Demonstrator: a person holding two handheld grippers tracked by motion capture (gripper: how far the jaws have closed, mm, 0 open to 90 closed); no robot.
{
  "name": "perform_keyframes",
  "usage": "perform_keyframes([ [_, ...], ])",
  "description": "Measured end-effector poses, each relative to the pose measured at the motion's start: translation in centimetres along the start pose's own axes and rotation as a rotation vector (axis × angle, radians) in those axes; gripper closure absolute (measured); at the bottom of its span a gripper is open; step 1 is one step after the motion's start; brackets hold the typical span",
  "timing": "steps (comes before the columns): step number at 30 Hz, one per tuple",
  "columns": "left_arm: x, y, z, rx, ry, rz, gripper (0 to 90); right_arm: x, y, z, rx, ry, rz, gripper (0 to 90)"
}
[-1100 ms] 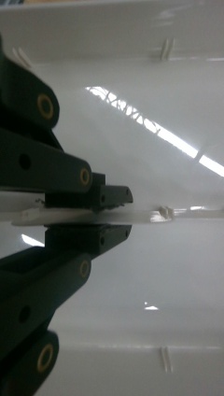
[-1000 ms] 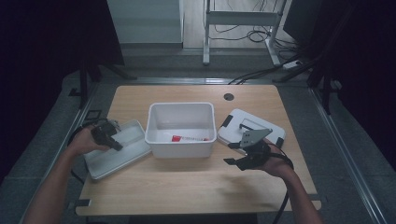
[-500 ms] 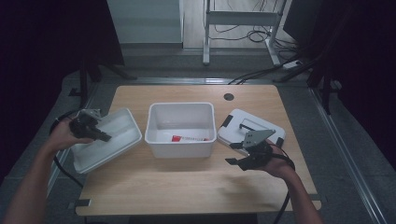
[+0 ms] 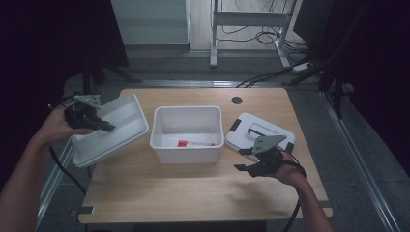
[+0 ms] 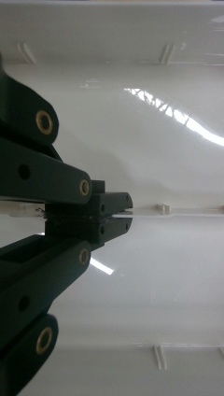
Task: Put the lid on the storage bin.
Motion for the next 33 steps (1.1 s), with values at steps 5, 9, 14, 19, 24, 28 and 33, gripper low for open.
perform_keyframes([
  [5, -0.6, 3.2, 1.6, 0.006, -0.031, 0.054, 89.8, 0.0, -0.2, 0.1, 0.003, 0.005, 0.001, 42.6],
  [9, -1.0, 5.1, 2.9, 0.011, -0.05, 0.085, 89.8, 0.0, -0.2, 0.2, 0.0, 0.006, 0.003, 42.6],
  [14, -1.3, 7.1, 4.3, 0.023, -0.07, 0.112, 89.8, -0.1, -0.3, 0.3, 0.0, 0.008, 0.004, 42.6],
  [19, -1.7, 8.8, 5.6, 0.017, -0.083, 0.139, 89.8, -0.1, -0.5, 0.4, -0.003, 0.011, 0.012, 42.5],
  [24, -1.9, 9.9, 6.7, 0.028, -0.096, 0.158, 89.8, -0.1, -0.8, 0.6, 0.001, 0.013, 0.015, 42.6],
  [28, -1.9, 10.6, 7.5, 0.037, -0.102, 0.163, 89.8, -0.1, -0.9, 0.6, 0.003, 0.015, 0.019, 42.5],
  [33, -2.0, 11.5, 8.2, 0.062, -0.106, 0.183, 89.8, -0.2, -1.0, 0.6, 0.002, 0.013, 0.027, 42.6],
])
Point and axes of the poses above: each handheld gripper's, and its own axes: z roughly forward along the jaws, y roughly out of its top, x roughly to its left, the point moved 7 cm from there along z, roughly forward along the jaws, and after that the axes turned 5 degrees about -x, right-handed, at the moved point
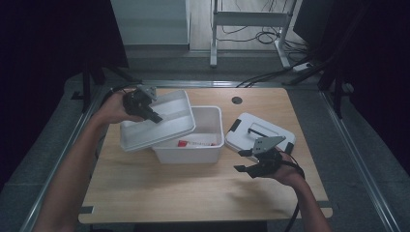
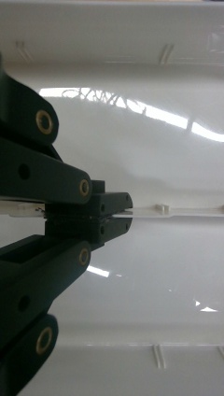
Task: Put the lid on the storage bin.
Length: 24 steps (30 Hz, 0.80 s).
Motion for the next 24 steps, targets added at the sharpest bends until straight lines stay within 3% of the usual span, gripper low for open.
perform_keyframes([
  [13, -0.4, 2.4, 1.7, 0.018, -0.017, 0.039, 89.8, 0.0, -0.1, 0.1, 0.001, 0.002, 0.0, 42.5],
  [24, -0.3, 2.9, 2.6, 0.023, -0.031, 0.053, 89.8, 0.0, -0.5, 0.1, 0.004, 0.002, 0.006, 42.5],
])
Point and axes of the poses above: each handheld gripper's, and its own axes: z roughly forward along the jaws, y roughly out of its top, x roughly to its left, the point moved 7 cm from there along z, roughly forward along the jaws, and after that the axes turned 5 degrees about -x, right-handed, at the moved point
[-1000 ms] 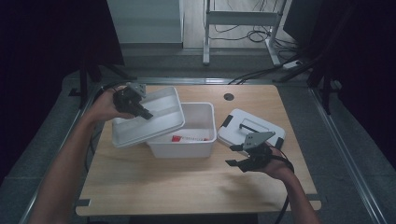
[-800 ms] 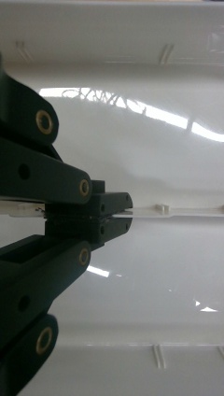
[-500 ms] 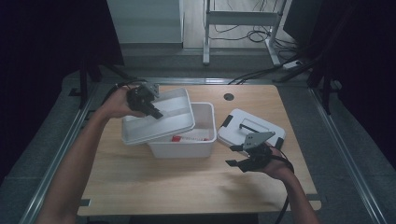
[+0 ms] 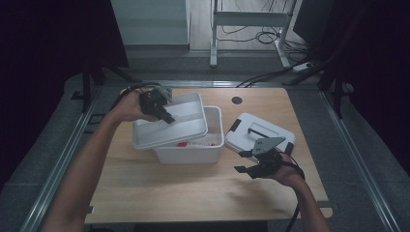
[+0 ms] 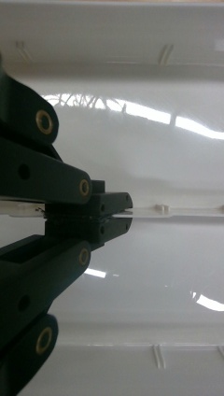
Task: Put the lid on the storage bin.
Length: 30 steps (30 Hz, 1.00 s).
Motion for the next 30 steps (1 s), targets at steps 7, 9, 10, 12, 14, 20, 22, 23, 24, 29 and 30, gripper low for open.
perform_keyframes([
  [7, 0.1, 0.3, 0.3, -0.001, -0.004, 0.003, 89.8, 0.0, -0.1, 0.0, -0.001, -0.001, 0.002, 42.5],
  [9, 0.1, 0.5, 0.4, -0.003, -0.004, 0.004, 89.8, -0.1, -0.2, 0.1, -0.002, -0.001, 0.002, 42.6],
  [10, 0.2, 0.6, 0.4, 0.001, -0.004, 0.007, 89.8, -0.1, -0.2, 0.0, -0.002, -0.001, 0.003, 42.5],
  [12, 0.2, 0.8, 0.5, -0.004, -0.008, 0.008, 89.8, -0.1, -0.2, 0.1, -0.003, -0.001, 0.004, 42.5],
  [14, 0.3, 1.1, 0.7, -0.003, -0.007, 0.011, 89.8, -0.1, -0.2, 0.1, -0.001, -0.001, 0.003, 42.5],
  [20, 0.4, 1.9, 1.3, 0.0, -0.018, 0.019, 89.8, -0.2, -0.3, 0.0, -0.004, -0.002, 0.008, 42.6],
  [22, 0.4, 2.3, 1.4, 0.001, -0.021, 0.023, 89.8, -0.2, -0.4, -0.1, -0.004, -0.002, 0.01, 42.6],
  [23, 0.4, 2.4, 1.5, -0.002, -0.023, 0.025, 89.8, -0.2, -0.4, -0.1, -0.004, -0.001, 0.009, 42.5],
  [24, 0.4, 2.6, 1.6, -0.004, -0.026, 0.027, 89.7, -0.3, -0.4, -0.1, -0.004, -0.002, 0.009, 42.5],
  [29, 0.4, 3.0, 2.1, 0.005, -0.031, 0.037, 89.8, -0.4, -0.5, -0.2, -0.002, -0.004, 0.009, 42.6],
  [30, 0.4, 3.2, 2.1, 0.002, -0.03, 0.036, 89.7, -0.4, -0.5, -0.2, -0.003, -0.004, 0.01, 42.6],
])
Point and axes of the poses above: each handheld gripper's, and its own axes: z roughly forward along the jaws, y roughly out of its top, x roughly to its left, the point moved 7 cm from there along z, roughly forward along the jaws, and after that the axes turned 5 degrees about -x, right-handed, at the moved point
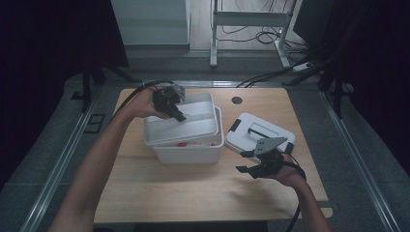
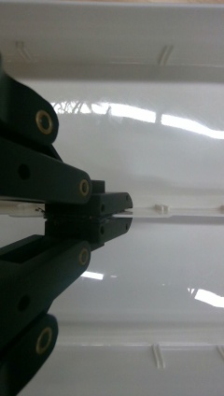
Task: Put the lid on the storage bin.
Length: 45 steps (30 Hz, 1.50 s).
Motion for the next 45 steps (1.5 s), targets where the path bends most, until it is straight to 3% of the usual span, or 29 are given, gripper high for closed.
perform_keyframes([
  [14, 0.1, 1.0, 0.8, 0.008, -0.005, 0.016, 89.8, 0.0, 0.0, -0.1, -0.005, -0.003, 0.006, 42.6],
  [45, 0.2, 0.9, 3.3, 0.076, -0.004, 0.041, 89.6, -0.1, -0.5, -0.2, -0.011, -0.003, 0.017, 42.7],
])
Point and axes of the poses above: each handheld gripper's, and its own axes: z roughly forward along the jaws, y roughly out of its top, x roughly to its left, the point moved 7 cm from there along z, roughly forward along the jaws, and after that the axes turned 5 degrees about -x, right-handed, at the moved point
